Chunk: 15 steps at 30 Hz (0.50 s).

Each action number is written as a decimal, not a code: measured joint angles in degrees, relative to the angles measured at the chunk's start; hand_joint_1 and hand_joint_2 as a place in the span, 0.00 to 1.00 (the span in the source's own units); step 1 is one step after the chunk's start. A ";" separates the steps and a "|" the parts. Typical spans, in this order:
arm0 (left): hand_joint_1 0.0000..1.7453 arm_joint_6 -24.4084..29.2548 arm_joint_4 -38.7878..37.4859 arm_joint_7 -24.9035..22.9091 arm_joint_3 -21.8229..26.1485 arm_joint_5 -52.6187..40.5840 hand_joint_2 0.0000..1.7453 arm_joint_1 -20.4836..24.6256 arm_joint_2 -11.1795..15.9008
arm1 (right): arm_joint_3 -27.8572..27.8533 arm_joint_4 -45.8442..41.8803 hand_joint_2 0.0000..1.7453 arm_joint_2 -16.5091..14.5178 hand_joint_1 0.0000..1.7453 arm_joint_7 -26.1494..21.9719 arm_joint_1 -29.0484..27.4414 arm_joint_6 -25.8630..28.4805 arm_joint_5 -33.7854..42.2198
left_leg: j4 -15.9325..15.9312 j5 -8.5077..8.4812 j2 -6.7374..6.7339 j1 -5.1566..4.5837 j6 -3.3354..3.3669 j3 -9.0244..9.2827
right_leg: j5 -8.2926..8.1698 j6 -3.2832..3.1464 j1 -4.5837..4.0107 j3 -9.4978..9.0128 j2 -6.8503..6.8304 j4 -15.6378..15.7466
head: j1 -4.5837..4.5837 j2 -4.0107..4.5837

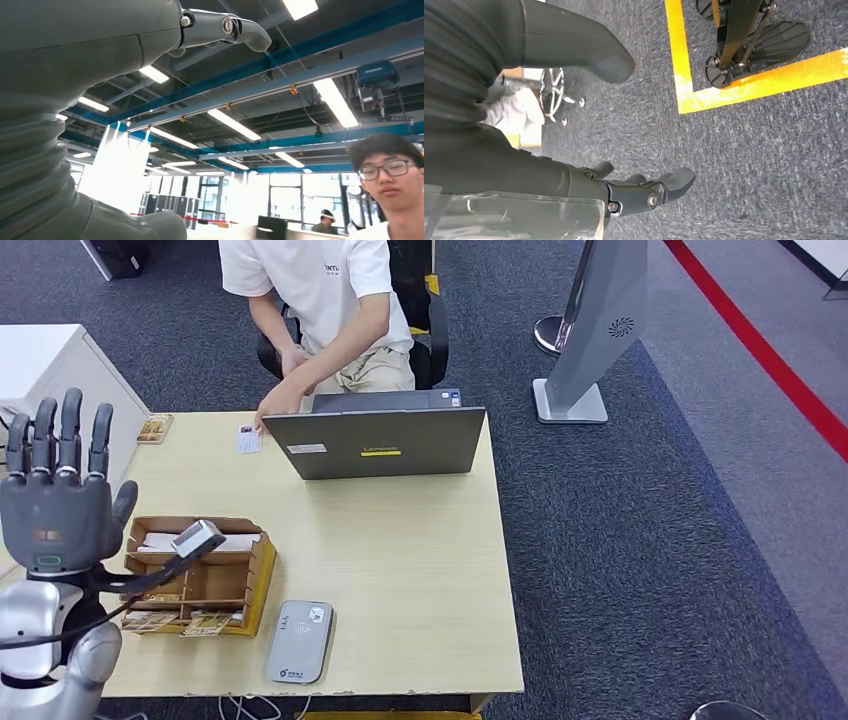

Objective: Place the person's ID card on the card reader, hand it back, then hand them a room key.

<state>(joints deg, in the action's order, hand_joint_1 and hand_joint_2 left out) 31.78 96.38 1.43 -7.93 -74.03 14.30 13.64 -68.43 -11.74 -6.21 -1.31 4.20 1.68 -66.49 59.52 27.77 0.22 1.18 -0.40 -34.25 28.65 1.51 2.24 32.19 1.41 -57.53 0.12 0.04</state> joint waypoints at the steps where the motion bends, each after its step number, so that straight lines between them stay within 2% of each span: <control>1: 0.00 0.50 2.26 0.15 -0.06 -0.21 1.00 -2.40 -0.02 | -0.26 0.00 1.00 -0.11 0.00 -0.17 -0.04 0.11 0.33 | 0.00 0.01 0.00 0.00 0.01 0.00 | 0.01 -0.01 0.00 0.00 -0.01 0.00 | 0.00 0.00; 4: 0.00 1.71 7.81 0.62 -0.28 -0.46 1.00 -8.34 -0.03 | -1.09 0.00 1.00 -0.39 0.00 -0.73 -0.07 0.31 1.17 | 0.00 0.03 0.01 0.00 0.01 0.00 | 0.03 -0.01 0.00 0.00 -0.04 0.01 | 0.00 0.00; 7: 0.00 1.99 11.34 0.95 -0.46 -0.44 1.00 -11.90 -0.02 | -1.61 0.00 1.00 -0.62 0.00 -0.98 -0.06 0.33 1.60 | -0.01 0.02 0.04 0.01 0.01 0.01 | 0.03 -0.01 -0.01 -0.02 -0.11 0.01 | 0.01 0.00; 15: 0.00 2.05 15.25 1.52 -1.07 -0.23 1.00 -14.80 0.00 | -2.47 -0.02 1.00 -0.79 0.00 -1.30 -0.03 0.33 1.74 | -0.01 -0.02 0.09 0.00 0.02 0.07 | 0.01 -0.01 -0.01 -0.13 -0.13 0.01 | 0.01 0.00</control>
<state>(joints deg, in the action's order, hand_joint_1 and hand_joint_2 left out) 33.82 111.63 2.96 -8.99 -74.26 -0.50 13.64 -70.90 -11.76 -7.00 -2.61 4.17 2.01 -64.75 59.52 27.76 0.32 1.19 -0.38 -34.19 28.66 1.50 2.24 32.06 1.28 -57.53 0.13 0.04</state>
